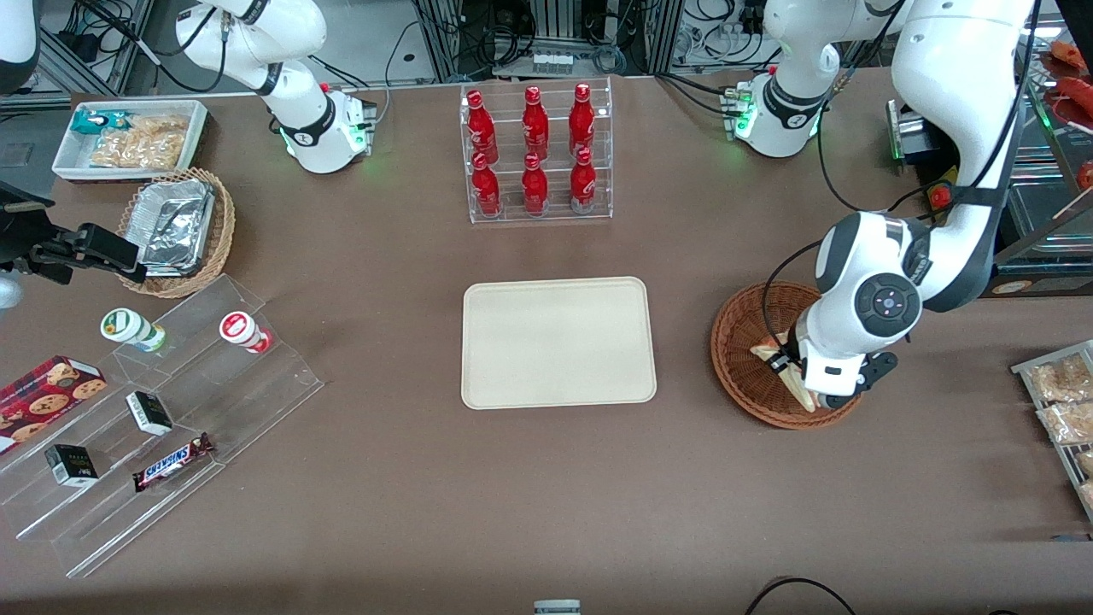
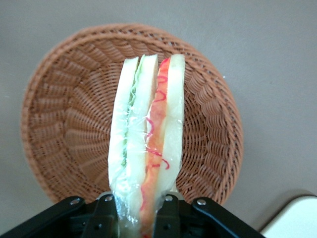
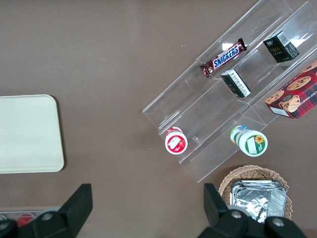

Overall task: Place sandwich from basket to tray
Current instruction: 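Close the left gripper on the sandwich and lift it from the basket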

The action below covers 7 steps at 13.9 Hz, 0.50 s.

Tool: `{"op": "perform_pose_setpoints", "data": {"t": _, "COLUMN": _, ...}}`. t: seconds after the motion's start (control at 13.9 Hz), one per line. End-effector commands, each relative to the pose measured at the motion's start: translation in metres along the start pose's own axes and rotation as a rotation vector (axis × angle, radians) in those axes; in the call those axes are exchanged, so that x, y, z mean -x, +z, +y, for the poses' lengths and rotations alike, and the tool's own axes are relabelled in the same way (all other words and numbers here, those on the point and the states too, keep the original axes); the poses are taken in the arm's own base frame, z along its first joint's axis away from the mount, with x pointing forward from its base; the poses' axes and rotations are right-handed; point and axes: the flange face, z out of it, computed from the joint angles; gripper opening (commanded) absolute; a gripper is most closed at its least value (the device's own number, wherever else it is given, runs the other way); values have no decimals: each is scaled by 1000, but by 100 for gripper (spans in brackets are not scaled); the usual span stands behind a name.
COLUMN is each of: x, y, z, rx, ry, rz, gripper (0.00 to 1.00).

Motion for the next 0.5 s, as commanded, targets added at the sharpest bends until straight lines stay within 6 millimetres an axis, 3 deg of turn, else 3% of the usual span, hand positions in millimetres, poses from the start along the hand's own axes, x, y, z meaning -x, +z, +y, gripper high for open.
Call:
{"op": "perform_pose_setpoints", "data": {"t": 0.0, "x": 13, "y": -45, "z": 15, "rx": -18, "ry": 39, "rz": -3, "gripper": 16}}
{"op": "perform_pose_setpoints", "data": {"t": 0.14, "x": 30, "y": -57, "z": 26, "rx": 8, "ry": 60, "rz": -1, "gripper": 18}}
{"op": "perform_pose_setpoints", "data": {"t": 0.22, "x": 51, "y": -62, "z": 42, "rx": 30, "ry": 103, "rz": -13, "gripper": 18}}
{"op": "perform_pose_setpoints", "data": {"t": 0.43, "x": 85, "y": -70, "z": 73, "rx": 125, "ry": 184, "rz": 20, "gripper": 18}}
